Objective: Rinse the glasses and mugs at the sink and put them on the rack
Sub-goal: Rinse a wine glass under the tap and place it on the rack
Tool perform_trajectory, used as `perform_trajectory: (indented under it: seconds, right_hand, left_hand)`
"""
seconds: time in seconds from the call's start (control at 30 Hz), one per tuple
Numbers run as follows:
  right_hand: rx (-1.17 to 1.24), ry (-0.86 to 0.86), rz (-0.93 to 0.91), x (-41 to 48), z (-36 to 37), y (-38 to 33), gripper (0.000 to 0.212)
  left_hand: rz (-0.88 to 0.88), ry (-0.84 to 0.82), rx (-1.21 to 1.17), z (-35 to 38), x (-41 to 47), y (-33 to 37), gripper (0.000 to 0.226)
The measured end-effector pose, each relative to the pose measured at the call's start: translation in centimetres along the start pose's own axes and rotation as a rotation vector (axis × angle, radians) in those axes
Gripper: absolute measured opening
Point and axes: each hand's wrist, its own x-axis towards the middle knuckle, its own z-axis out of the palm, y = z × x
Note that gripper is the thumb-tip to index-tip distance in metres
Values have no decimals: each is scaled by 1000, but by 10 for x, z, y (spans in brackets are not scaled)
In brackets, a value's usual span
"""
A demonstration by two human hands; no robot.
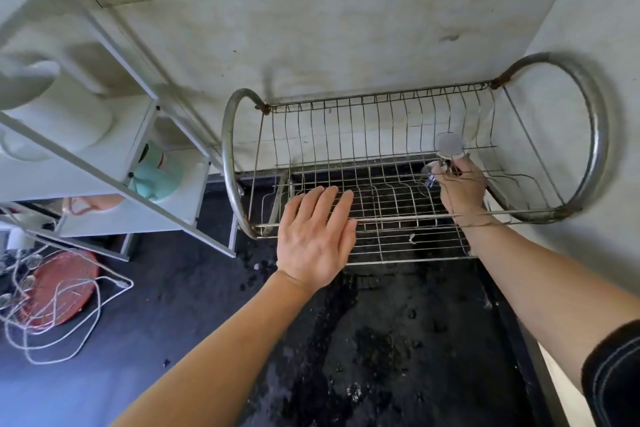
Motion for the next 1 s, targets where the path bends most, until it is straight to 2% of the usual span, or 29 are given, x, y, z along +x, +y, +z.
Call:
perform_trajectory:
  seconds: [0.13,0.2,0.27,0.37,0.47,0.63,0.83,1.0]
  right_hand:
    - [-255,-52,27,-34,-11,2,29]
    - [-302,-119,131,-62,-10,4,30]
    - [-341,-240,152,-95,-5,-2,25]
    - [-512,-465,-5,-146,9,-12,27]
    - [-641,-642,-147,-204,31,-29,27]
    - [-733,-826,-344,-320,79,-60,22]
    - [-752,-1059,-683,-479,145,-106,25]
    - [-716,-1246,-920,-603,198,-148,26]
  left_hand:
    - [-21,-40,-55,-6,-1,0,38]
    - [-39,-58,-100,-11,-3,-1,36]
    - [-51,-50,-176,-22,-9,-3,33]
    - [-62,-9,-261,-51,-38,-11,26]
    - [-126,-73,-255,-83,-96,-35,24]
    - [-372,-206,-109,-135,-240,-93,30]
    - [-718,-403,34,-223,-420,-147,14]
    - [-1022,-442,82,-298,-535,-173,20]
